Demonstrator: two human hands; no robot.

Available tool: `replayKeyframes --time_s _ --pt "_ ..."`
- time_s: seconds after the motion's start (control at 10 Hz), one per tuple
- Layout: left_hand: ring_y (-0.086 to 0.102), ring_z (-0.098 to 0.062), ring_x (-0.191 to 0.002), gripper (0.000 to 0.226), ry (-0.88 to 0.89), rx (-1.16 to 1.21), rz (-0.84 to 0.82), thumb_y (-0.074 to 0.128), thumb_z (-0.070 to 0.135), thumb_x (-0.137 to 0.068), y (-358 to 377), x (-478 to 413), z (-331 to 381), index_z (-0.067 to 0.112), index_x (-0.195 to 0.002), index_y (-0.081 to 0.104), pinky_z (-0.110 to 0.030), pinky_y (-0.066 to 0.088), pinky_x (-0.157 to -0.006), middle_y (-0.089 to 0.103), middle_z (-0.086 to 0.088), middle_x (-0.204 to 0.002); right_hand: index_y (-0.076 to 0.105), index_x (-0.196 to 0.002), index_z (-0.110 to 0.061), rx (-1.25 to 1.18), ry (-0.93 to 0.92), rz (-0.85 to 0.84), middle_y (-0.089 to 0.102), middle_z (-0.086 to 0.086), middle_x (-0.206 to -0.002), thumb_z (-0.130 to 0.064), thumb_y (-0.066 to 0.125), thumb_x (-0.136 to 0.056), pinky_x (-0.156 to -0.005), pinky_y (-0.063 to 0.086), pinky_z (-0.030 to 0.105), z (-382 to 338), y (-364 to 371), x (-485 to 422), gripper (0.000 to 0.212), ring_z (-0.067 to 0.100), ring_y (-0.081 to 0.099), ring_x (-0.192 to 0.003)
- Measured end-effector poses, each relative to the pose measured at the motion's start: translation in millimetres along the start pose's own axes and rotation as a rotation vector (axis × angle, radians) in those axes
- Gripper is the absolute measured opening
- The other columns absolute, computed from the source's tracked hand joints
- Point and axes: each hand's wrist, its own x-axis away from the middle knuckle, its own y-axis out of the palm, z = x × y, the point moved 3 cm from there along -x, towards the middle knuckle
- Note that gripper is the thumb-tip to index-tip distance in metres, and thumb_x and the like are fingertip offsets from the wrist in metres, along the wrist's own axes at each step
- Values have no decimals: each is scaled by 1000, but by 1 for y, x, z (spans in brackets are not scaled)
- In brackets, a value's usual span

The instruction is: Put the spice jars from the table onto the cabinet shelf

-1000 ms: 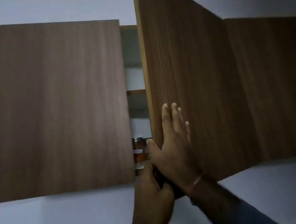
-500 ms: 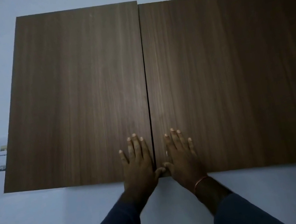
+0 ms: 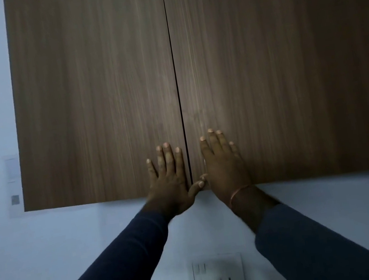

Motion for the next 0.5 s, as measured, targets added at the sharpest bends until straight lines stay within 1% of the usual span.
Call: replayKeyframes --time_s 0.1,0.2,0.3,0.4,0.5 --pt "-31 -35 -140 102 17 -57 -150 25 75 -84 -20 2 1 11 -145 -26 -58 -7 -116 -36 -18 -149 6 -155 -11 45 -26 -54 -2 12 -163 -37 68 -85 -122 10 47 -1 -16 2 96 30 -1 -150" --pt "-20 -30 -145 99 96 -36 -243 35 69 -87 -46 20 -1 15 -148 -22 -56 -4 -117 -25 -13 -156 18 -153 -11 65 -43 -151 8 13 -162 -25 56 -93 -121 12 49 -1 -33 11 72 30 8 -150" --pt "-15 -26 -147 95 169 -66 -181 35 65 -90 -62 47 -5 13 -149 -17 -52 -1 -119 -18 -9 -159 24 -151 -12 85 1 -289 15 13 -160 -40 65 -86 -120 12 50 -2 -46 29 82 31 12 -148" --pt "-9 -27 -148 91 230 -164 -82 31 63 -92 -77 82 -13 7 -150 -11 -51 2 -120 -11 -13 -160 20 -152 -9 82 40 -315 15 13 -161 -52 63 -84 -122 9 48 -11 -63 60 91 28 10 -149" --pt "-2 -30 -149 86 337 -212 30 28 61 -93 -88 108 -20 4 -150 -3 -50 2 -118 -2 -17 -160 18 -152 -6 90 69 -298 14 14 -161 -59 56 -86 -122 8 46 -36 -75 77 93 28 6 -150"
